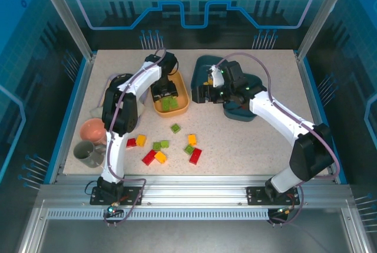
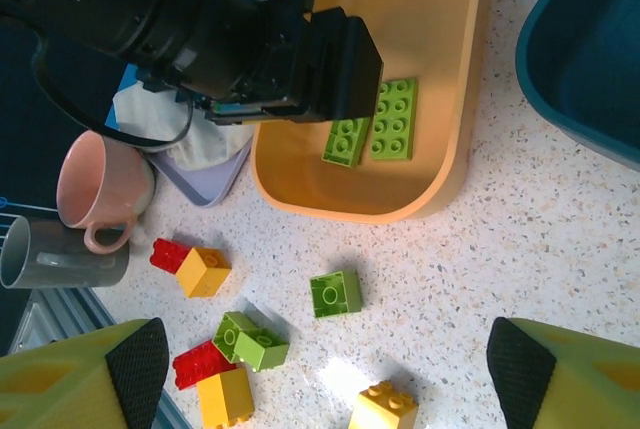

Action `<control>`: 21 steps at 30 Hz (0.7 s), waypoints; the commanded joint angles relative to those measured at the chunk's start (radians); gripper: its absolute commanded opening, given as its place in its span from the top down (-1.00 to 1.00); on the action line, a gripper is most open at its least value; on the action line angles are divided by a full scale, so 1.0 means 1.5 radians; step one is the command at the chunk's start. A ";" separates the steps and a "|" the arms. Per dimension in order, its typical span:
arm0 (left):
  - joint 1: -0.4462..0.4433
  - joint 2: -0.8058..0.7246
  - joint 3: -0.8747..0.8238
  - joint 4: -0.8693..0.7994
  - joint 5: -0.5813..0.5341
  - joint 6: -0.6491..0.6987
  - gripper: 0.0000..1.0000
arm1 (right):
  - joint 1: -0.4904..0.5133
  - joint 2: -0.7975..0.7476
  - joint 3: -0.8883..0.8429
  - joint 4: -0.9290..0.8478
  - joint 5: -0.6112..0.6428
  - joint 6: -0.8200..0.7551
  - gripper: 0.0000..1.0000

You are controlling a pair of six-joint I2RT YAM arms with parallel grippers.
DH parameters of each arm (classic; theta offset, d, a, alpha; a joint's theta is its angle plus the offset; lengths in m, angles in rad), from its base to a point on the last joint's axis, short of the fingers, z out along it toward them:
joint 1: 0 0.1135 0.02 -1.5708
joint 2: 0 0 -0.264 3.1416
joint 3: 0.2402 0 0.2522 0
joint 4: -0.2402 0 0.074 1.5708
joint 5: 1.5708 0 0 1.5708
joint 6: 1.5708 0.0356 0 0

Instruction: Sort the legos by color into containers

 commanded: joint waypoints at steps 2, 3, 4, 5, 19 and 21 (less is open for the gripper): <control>-0.009 -0.131 -0.029 -0.013 0.005 -0.045 -0.32 | -0.005 -0.042 -0.010 -0.018 0.022 -0.041 -0.69; -0.010 -0.160 -0.054 -0.006 0.009 -0.058 -0.33 | -0.004 -0.052 -0.013 -0.016 0.028 -0.049 -0.69; -0.013 -0.192 -0.085 0.005 0.017 -0.076 -0.34 | -0.004 -0.065 -0.017 -0.015 0.033 -0.055 -0.68; -0.015 -0.232 -0.124 0.017 0.029 -0.096 -0.35 | -0.004 -0.078 -0.023 -0.011 0.040 -0.062 -0.69; -0.117 -0.470 -0.530 0.134 0.134 -0.140 -0.36 | 0.105 -0.234 -0.195 -0.013 0.072 -0.155 -0.70; -0.141 -0.448 -0.536 0.158 0.114 -0.131 -0.49 | 0.114 -0.232 -0.215 -0.010 0.071 -0.143 -0.70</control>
